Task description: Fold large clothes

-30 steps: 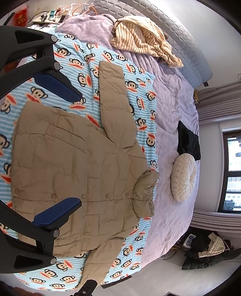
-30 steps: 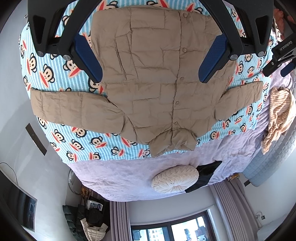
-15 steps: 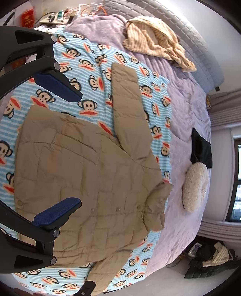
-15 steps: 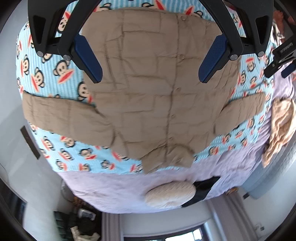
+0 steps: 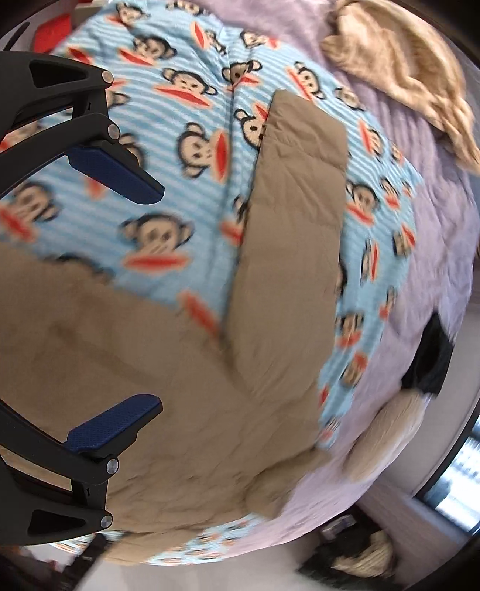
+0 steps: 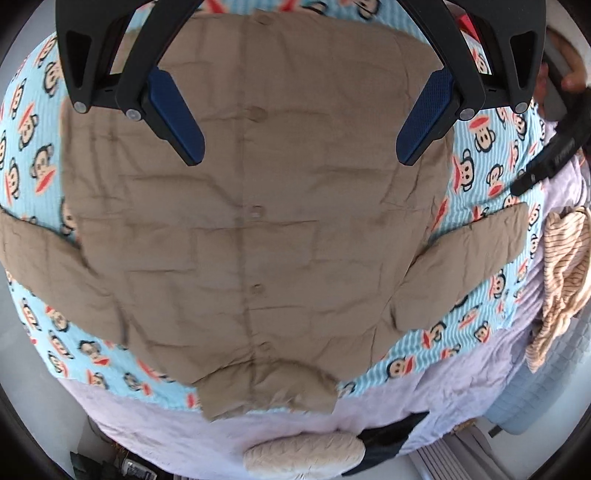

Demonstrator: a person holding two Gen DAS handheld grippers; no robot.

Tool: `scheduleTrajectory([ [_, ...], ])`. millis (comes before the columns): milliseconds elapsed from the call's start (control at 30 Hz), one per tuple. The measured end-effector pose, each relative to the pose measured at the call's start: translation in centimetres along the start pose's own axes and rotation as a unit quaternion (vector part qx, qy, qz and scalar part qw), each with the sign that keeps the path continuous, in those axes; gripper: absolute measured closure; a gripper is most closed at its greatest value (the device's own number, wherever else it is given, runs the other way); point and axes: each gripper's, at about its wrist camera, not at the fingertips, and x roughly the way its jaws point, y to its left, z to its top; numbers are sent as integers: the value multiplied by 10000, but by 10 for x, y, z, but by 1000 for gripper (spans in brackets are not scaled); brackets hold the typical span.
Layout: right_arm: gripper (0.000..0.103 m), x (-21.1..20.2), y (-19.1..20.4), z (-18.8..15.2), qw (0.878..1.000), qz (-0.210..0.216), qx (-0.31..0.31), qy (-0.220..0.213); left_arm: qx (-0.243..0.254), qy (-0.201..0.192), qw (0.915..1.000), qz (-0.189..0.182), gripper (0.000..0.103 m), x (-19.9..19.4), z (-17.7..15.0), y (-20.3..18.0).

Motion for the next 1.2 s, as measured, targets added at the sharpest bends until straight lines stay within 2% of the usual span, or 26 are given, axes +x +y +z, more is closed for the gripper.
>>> scheduleTrajectory([
  [133,0,32,27,5,9999,98,19,92,-774,-95,9962,-388,0,46,35,69],
  [267,0,61,46,10,9996,181,-2,219,-1476,-170,9867,-664,0,93,61,127],
  [433,0,86,67,20,9992,330,-62,205,-1867,-126,9784,-879,0,137,82,161],
  [567,0,99,81,34,9989,441,-58,140,-1941,-339,9764,-879,0,145,99,165],
  [600,0,101,84,38,9988,473,-68,101,-1945,-402,9766,-824,8,145,103,164],
  [633,0,102,88,43,9986,514,-88,26,-1938,-451,9766,-812,33,146,108,163],
  [667,0,104,91,48,9982,581,-110,-56,-1905,-428,9765,-911,50,149,113,162],
  [700,5,105,96,54,9975,679,-124,-129,-1889,-355,9761,-1011,84,152,117,162],
  [733,26,108,100,58,9966,787,-133,-197,-1897,-340,9741,-1180,94,152,120,164],
  [767,45,111,104,64,9954,917,-150,-246,-1886,-389,9736,-1221,94,149,122,164],
  [800,82,117,109,69,9945,1011,-162,-216,-1787,-476,9752,-1218,94,144,124,162],
  [833,94,126,112,74,9929,1173,-124,-145,-1625,-585,9776,-1199,95,135,125,158],
  [900,94,139,118,83,9894,1441,-4,-154,-1243,-843,9814,-1197,95,113,128,147],
  [1000,94,162,128,92,9840,1764,144,-210,-754,-1174,9827,-1220,95,79,132,129],
  [1200,95,210,141,89,9792,2000,338,41,212,-1674,9747,-1469,95,22,136,77],
])
